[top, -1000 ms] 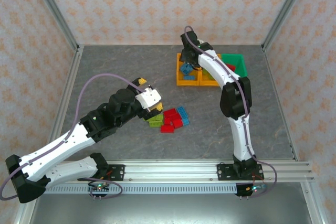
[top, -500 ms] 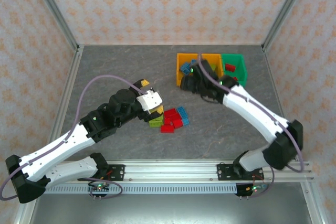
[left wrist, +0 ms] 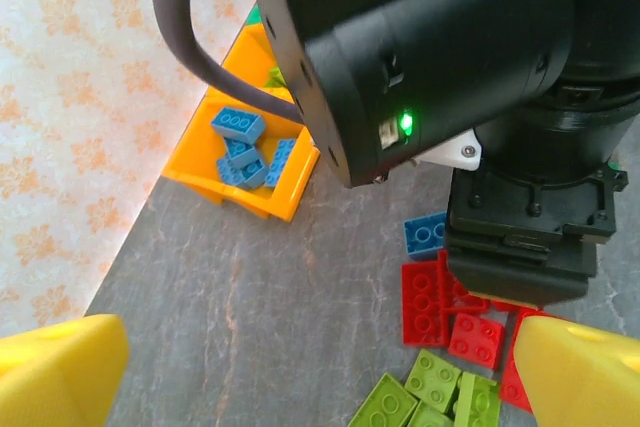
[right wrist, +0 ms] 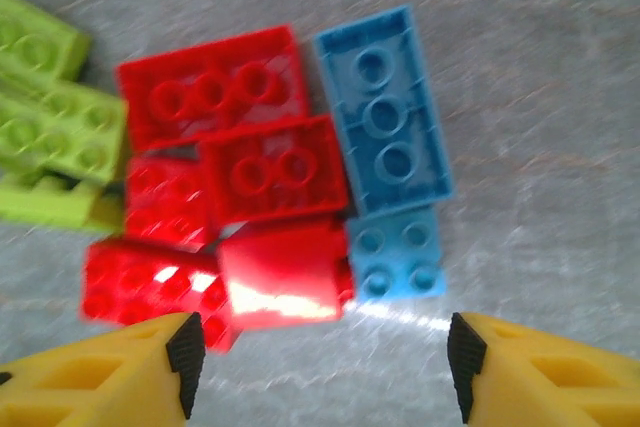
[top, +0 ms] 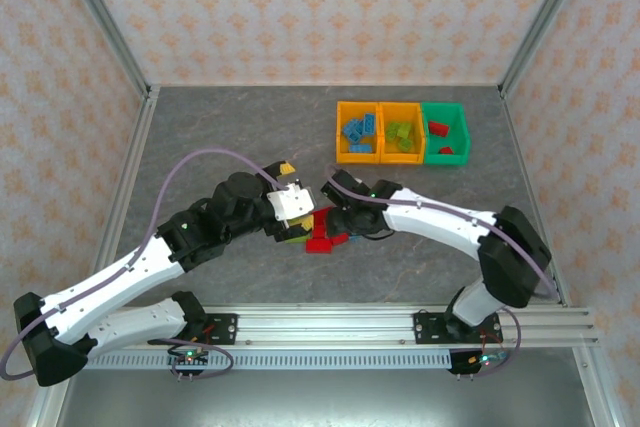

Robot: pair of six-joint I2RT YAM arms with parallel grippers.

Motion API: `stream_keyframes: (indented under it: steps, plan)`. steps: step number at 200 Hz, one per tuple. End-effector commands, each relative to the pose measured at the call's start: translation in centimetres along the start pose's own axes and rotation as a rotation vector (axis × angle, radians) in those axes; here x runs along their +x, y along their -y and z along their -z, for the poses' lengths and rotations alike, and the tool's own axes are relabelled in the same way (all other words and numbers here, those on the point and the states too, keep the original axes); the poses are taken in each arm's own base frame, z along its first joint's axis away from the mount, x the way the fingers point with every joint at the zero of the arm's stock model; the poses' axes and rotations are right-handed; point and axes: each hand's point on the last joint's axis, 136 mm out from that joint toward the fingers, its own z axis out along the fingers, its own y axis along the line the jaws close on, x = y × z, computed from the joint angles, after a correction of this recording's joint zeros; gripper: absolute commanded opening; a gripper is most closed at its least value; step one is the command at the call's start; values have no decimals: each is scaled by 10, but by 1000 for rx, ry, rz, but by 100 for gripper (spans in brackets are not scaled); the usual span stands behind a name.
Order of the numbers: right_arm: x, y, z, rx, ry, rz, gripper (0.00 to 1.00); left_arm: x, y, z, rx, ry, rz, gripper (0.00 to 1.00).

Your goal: Sort the legos into containers by color

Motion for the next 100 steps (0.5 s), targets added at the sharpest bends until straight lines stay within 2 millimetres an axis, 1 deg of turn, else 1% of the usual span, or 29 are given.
stream_keyframes:
  steps: [1,14,27,58,84,100]
  plan:
    - [-40,29,-1,132,119,-58,66,11,-5,-1,-45,-44,-25,100]
    - [-47,27,-13,77,99,-93,67,11,-4,-1,-40,-42,-26,100]
    - [-52,23,-20,48,92,-99,68,11,-4,-1,-37,-42,-25,100]
    - [-55,14,-40,38,49,-110,69,10,-3,-2,-33,-42,-24,100]
    - [-57,8,-52,-9,35,-148,68,10,-3,-2,-29,-39,-23,100]
    - [-55,12,-60,10,18,-155,64,9,-3,-1,-31,-40,-23,100]
